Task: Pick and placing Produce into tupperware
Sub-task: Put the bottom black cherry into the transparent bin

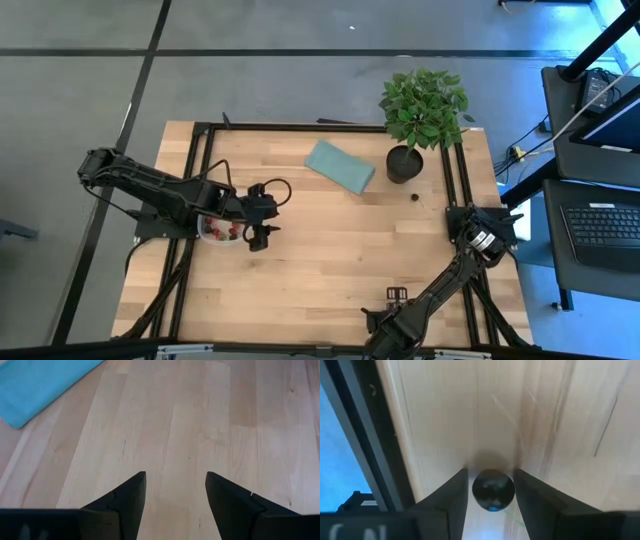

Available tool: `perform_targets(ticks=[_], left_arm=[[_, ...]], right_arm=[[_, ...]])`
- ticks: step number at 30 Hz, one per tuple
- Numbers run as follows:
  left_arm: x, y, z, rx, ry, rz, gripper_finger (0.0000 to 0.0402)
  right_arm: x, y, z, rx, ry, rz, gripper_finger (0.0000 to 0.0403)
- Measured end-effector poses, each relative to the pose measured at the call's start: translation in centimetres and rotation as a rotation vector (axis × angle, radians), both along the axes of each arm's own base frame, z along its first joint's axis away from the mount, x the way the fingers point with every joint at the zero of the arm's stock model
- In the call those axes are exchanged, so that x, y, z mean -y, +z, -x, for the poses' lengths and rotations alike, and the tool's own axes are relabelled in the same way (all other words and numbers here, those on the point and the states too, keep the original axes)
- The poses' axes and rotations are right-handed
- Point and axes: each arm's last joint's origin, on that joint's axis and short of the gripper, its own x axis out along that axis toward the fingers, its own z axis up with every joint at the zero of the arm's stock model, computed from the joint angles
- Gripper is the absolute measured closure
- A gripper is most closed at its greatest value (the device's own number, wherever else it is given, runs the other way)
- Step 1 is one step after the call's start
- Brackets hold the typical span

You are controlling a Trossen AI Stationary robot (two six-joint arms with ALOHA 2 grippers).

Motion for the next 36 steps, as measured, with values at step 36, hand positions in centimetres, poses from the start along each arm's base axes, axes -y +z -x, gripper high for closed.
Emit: perform_targets(ticks=[36], left_arm=[[0.3,0.2,-0.2,-0.01,-0.396,-0.327,0.0204]], right_arm=[[10.6,5.1,-9.8,0.418,-0.126,0.21,0.029]])
